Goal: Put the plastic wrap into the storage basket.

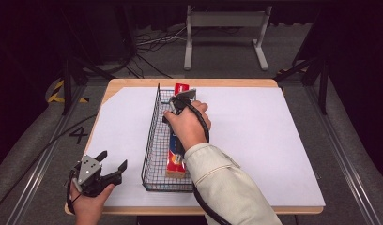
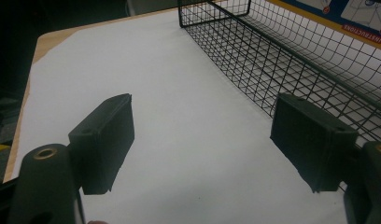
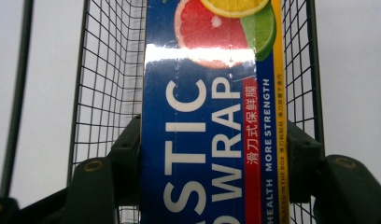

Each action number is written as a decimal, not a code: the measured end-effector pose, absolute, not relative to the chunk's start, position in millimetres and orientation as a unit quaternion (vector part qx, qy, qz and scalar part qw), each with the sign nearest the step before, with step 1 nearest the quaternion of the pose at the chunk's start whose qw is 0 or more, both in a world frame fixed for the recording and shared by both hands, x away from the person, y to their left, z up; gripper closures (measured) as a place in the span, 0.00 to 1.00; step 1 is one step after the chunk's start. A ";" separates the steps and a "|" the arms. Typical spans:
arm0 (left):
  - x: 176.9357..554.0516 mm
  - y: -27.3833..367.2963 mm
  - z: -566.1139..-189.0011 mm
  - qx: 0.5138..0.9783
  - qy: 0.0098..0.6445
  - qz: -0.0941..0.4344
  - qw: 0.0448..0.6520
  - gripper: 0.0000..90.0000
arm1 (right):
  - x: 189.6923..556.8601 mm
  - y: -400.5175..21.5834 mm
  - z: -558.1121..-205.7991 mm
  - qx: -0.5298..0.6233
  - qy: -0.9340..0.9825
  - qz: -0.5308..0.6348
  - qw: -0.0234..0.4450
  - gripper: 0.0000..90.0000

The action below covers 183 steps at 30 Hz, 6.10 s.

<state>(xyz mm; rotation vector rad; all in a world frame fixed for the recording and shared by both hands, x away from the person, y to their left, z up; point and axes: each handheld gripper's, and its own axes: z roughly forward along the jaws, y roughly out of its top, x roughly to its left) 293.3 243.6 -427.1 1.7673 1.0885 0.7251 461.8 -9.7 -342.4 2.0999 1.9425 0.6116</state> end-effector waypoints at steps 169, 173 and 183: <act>302.2 240.8 -430.6 0.726 0.448 0.282 0.438 0.24 | 354.2 -299.9 -400.5 0.471 0.745 0.421 0.215 0.15; 302.4 241.1 -431.1 0.726 0.451 0.279 0.438 0.24 | 350.3 -302.2 -412.0 0.470 0.748 0.416 0.216 0.15; 305.5 240.5 -433.7 0.733 0.448 0.268 0.436 0.23 | 345.9 -297.8 -434.1 0.471 0.769 0.379 0.208 0.14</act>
